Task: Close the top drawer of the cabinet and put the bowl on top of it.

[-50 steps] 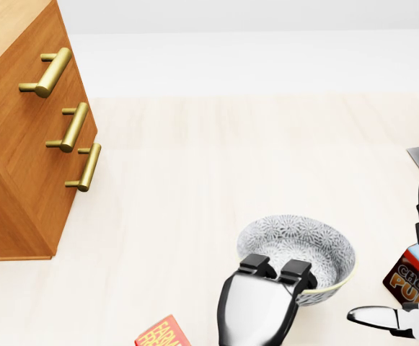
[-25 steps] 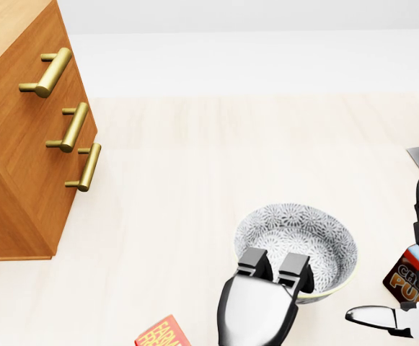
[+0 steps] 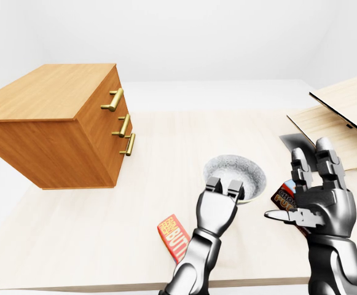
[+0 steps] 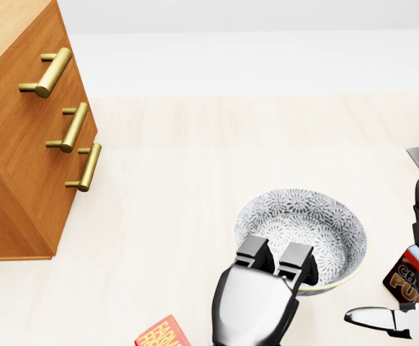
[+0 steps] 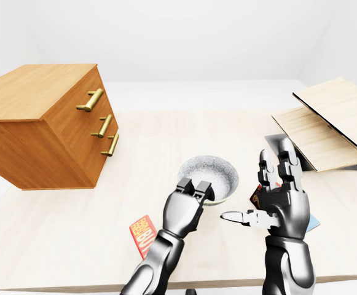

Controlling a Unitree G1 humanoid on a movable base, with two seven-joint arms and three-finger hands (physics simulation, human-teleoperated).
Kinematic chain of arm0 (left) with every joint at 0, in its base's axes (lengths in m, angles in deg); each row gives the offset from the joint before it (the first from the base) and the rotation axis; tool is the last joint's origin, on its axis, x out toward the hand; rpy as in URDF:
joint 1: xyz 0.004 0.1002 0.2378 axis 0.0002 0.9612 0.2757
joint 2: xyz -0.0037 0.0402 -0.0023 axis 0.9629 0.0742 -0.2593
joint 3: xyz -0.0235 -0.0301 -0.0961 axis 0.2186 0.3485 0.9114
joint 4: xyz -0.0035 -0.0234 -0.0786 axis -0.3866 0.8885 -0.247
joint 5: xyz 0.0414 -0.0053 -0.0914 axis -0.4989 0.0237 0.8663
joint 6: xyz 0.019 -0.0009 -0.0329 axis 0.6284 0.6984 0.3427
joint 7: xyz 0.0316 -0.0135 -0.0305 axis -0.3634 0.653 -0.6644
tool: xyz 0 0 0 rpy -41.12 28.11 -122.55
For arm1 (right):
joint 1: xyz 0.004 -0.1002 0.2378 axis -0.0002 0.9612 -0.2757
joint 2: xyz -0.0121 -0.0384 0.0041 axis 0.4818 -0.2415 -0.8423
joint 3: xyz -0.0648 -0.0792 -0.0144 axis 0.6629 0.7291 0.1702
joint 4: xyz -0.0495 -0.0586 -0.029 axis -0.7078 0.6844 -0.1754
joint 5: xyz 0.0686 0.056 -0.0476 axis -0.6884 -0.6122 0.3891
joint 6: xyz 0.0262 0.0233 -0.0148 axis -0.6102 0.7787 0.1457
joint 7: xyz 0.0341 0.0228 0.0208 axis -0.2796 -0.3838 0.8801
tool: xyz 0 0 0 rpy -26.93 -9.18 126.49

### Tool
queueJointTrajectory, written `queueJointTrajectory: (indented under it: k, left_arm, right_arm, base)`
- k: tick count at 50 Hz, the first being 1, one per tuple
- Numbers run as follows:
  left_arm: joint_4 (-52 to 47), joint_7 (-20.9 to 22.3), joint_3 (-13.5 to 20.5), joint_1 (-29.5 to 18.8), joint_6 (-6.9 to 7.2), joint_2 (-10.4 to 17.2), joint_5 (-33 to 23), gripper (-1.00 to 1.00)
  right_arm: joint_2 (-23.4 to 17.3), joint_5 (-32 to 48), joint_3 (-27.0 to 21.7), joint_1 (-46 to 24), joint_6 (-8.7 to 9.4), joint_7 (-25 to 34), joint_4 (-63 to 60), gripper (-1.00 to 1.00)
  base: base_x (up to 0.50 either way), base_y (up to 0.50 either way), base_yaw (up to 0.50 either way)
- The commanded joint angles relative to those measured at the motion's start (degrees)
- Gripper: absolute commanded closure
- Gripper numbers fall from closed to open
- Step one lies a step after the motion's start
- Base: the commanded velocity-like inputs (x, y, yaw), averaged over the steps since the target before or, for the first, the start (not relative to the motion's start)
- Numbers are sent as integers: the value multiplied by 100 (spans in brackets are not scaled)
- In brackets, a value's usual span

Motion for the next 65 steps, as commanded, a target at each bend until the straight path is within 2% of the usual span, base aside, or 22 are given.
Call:
queueJointTrajectory:
  k: [1,13,24,32,36,39,40,42,53,58,64,65]
  left_arm:
    - [-667,224,-62,29,0,98,-94,100]
    - [-2477,1452,234,-30,0,284,-40,100]
    - [-3548,2318,538,-197,0,242,-134,100]
    - [-4053,2790,685,-304,0,178,-339,100]
    - [-4289,3029,918,-437,0,162,-314,100]
    - [-4331,3200,1235,-696,0,111,-282,100]
    - [-4331,3203,1241,-700,0,109,-282,100]
    - [-4324,3337,1505,-934,0,91,-247,100]
    - [-4321,3782,2064,-1634,0,45,-241,100]
    - [-4240,4152,2472,-2131,0,145,-49,100]
    - [-4256,4391,2711,-2513,0,307,7,100]
    - [-4240,4474,2837,-2684,0,370,28,100]
  right_arm:
    - [12,5,4,22,0,16,-10,-100]
    - [26,81,73,21,0,8,21,-100]
    - [23,49,38,40,0,52,0,-100]
    - [11,85,72,18,0,51,52,-100]
    - [-4,81,70,-5,0,46,77,-100]
    - [-7,108,100,-12,0,32,95,-100]
    - [-8,108,101,-11,0,32,95,-100]
    - [-6,114,109,-2,0,29,88,-100]
    - [-10,151,164,0,0,2,101,-100]
    - [-33,169,182,-49,0,-41,134,-100]
    - [-18,201,213,-31,0,-49,123,-100]
    - [-22,198,213,-30,0,-48,126,-100]
  base:
    - [0,0,0]
    - [0,0,0]
    - [0,0,0]
    - [0,0,0]
    - [0,0,0]
    - [0,0,0]
    - [0,0,0]
    - [0,0,0]
    - [0,0,0]
    - [0,0,0]
    - [0,0,0]
    - [0,0,0]
